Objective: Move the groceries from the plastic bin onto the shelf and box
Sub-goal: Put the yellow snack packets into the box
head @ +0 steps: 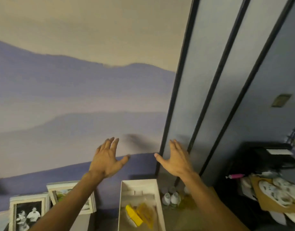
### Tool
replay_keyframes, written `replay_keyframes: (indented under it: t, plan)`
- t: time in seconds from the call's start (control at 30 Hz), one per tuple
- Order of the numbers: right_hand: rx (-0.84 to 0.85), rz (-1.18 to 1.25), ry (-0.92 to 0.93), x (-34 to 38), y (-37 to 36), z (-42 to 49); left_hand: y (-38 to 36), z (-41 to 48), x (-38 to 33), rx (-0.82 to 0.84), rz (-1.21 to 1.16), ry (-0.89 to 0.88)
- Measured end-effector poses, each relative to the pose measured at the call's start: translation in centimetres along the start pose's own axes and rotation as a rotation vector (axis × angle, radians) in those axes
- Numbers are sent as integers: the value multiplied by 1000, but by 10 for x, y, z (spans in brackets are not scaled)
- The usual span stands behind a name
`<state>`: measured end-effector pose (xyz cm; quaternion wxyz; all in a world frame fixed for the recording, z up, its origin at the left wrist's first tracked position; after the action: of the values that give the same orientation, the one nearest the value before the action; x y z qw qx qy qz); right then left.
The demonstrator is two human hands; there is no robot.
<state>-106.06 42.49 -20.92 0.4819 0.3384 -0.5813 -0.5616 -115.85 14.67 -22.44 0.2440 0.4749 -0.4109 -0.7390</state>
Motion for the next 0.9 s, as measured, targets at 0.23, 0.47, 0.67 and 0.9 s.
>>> replay_keyframes:
  t: [0.23, 0.47, 0.67, 0.9]
  plan:
    - [-65, 35, 88, 43, 93, -17, 106, -26, -45, -92, 22, -7]
    - [-3, 90, 337, 122, 93, -49, 165, -121, -29, -238, 59, 137]
    - [106, 140, 597, 241, 63, -106, 219, -251, 36, -362, 141, 375]
    - [226, 155, 867, 391, 22, -198, 293, -430, 116, -509, 219, 701]
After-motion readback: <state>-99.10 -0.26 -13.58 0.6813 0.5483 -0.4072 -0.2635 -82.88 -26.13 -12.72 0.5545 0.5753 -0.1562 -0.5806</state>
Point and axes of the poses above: each hand's wrist, its own z-axis towards the middle knuckle, its own y-axis out of the back of the hand, x = y × z, the point moved 8 cm from there along z, towards the middle knuckle, and after that the axes turned 10 degrees about -z, right-handed, at the moved point
